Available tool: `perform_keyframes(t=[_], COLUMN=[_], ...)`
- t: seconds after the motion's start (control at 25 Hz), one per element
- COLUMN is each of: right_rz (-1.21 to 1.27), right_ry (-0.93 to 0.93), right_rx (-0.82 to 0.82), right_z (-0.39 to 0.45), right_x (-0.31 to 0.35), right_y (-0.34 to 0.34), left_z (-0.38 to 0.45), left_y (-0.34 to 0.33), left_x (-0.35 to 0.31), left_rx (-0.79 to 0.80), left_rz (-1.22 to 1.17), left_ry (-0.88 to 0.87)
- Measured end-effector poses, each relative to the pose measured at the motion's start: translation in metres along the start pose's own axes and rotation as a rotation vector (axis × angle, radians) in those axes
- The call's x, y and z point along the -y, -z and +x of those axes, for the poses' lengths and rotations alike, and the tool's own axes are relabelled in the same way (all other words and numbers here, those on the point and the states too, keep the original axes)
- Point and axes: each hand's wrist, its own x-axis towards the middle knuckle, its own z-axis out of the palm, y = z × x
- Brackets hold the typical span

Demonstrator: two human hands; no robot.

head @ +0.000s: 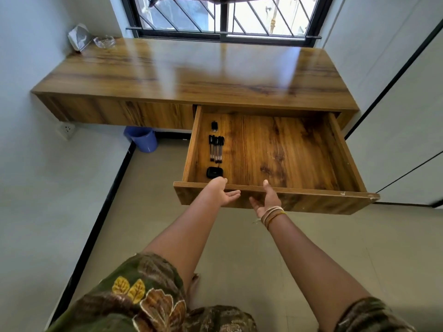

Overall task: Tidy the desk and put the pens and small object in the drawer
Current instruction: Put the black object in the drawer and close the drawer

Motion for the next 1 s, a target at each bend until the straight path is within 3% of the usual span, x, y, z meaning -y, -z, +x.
perform_keyframes(t=[0.2,0.48,1.0], right_rz=[-0.062,-0.053,-0.064], right_ry=[-0.104,-0.039,0.105], right_rx=[-0.010,0.008,-0.093], right_z=[0.017,0.035,0.111], right_x=[0.025,0.033,0.071], right_y=[-0.005,-0.018,-0.092], left_z=[0.016,0.035,0.102], left_y=[0.002,-0.015,-0.053], left_x=[-0.003,-0.021,-0.114], left_rx=[-0.088,-0.110,0.056], left_rz=[0.064,0.033,0.227], left_ry=[0.023,0.010,0.066])
